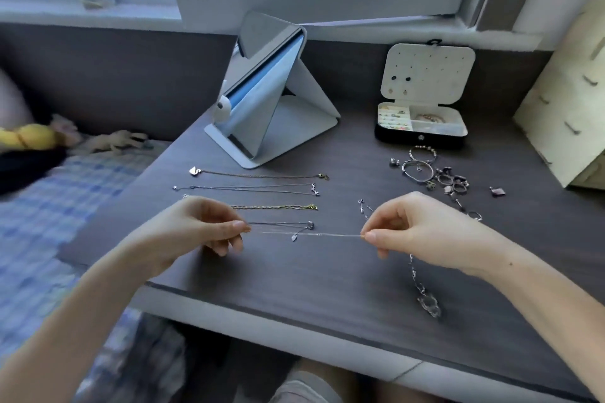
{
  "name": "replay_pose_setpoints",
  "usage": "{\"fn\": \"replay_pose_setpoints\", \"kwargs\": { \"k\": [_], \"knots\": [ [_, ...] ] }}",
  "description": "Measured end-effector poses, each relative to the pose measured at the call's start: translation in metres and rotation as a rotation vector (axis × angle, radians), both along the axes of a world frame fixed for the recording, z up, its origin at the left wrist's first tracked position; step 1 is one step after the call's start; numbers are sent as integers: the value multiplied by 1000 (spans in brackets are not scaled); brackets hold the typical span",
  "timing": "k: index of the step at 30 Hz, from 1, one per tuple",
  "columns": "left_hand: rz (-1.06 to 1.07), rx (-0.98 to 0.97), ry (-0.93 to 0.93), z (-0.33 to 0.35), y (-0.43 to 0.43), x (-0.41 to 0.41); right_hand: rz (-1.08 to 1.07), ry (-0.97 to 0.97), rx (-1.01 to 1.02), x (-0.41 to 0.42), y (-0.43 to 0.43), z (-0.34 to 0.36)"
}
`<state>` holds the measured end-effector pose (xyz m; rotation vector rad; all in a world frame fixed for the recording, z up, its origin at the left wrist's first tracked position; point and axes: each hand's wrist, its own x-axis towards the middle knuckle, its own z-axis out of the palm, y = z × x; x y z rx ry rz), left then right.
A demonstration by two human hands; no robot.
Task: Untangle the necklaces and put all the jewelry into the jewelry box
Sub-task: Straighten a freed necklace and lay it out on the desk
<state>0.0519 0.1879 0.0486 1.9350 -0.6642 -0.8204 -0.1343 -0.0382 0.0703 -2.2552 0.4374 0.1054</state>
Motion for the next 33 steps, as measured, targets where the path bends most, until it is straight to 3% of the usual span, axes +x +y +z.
{"fn": "replay_pose_setpoints", "kwargs": {
  "k": [7, 16, 24, 31, 33],
  "knots": [
    [30, 22, 65, 5, 28, 16, 92, -13, -155, 13, 18, -20],
    [69, 57, -64, 4, 23, 19, 52, -56, -146, 14, 20, -29],
    [-23, 217, -354, -5, 16, 11, 32, -136, -150, 5, 22, -28],
    [-113, 304, -484, -7, 6, 7, 65, -147, -269, -5, 24, -30],
    [-118, 371, -604, -6, 1, 3, 75, -159, -309, -7, 24, -32]
  ]
}}
